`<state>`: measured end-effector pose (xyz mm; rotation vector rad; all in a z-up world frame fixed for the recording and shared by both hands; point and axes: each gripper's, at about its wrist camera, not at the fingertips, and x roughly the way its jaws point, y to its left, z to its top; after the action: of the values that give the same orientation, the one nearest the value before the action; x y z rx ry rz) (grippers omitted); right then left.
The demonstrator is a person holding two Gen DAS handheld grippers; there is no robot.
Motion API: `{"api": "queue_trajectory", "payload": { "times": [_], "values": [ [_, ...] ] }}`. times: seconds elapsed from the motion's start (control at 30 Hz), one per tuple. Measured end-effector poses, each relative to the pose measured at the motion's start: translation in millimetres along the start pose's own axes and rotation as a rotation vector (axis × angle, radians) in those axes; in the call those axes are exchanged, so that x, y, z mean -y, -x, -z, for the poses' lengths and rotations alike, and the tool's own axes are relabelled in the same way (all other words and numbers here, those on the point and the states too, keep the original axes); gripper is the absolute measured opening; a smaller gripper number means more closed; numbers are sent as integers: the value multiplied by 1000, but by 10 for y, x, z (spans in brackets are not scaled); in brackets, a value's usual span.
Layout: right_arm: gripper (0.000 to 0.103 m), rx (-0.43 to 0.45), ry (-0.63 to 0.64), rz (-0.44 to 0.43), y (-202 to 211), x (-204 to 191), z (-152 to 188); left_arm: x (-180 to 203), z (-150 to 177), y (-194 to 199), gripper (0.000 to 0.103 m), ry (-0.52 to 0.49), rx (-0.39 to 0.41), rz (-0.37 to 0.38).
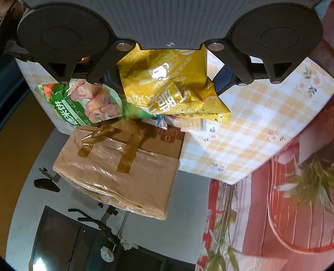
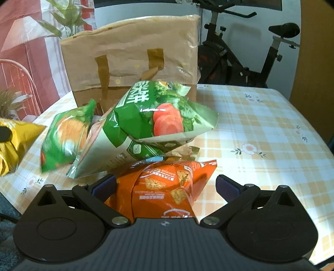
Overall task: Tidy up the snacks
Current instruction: 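Grasp the yellow chip bag with the left gripper while the right gripper grasps the orange cracker bag, then lift both bags and drop them into the cardboard box, opening both grippers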
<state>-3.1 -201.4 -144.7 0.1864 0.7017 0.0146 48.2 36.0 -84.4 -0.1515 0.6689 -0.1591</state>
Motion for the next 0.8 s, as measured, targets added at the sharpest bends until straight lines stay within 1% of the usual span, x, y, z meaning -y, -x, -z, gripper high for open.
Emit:
{"api": "queue_trajectory", "payload": {
  "times": [0.17,0.4,0.47,0.53,0.57,0.67,0.7,0.73,0.8],
  "values": [
    [103,-36,-31,-34,-79,25,37,9,4,34,90,-14,37,-1],
    [103,-62,-141,-96,-145,175,58,11,27,-9,90,-25,32,11],
    [100,-66,-156,-114,-156,193,61,9,29,-17,90,-25,33,12],
    [93,-68,-151,-141,-161,184,61,-1,33,-19,90,-23,34,12],
    [92,-69,-144,-151,-163,172,60,-1,34,-22,90,-22,34,11],
    [89,-61,-107,-144,-143,142,54,-7,30,-31,90,-15,33,10],
    [85,-59,-105,-144,-123,138,59,-9,30,-33,90,-13,33,11],
    [79,-55,-106,-141,-113,152,60,-10,29,-35,90,-11,34,11],
    [75,-44,-103,-113,-69,188,43,-6,25,-39,90,-12,35,12]
  ]
}}
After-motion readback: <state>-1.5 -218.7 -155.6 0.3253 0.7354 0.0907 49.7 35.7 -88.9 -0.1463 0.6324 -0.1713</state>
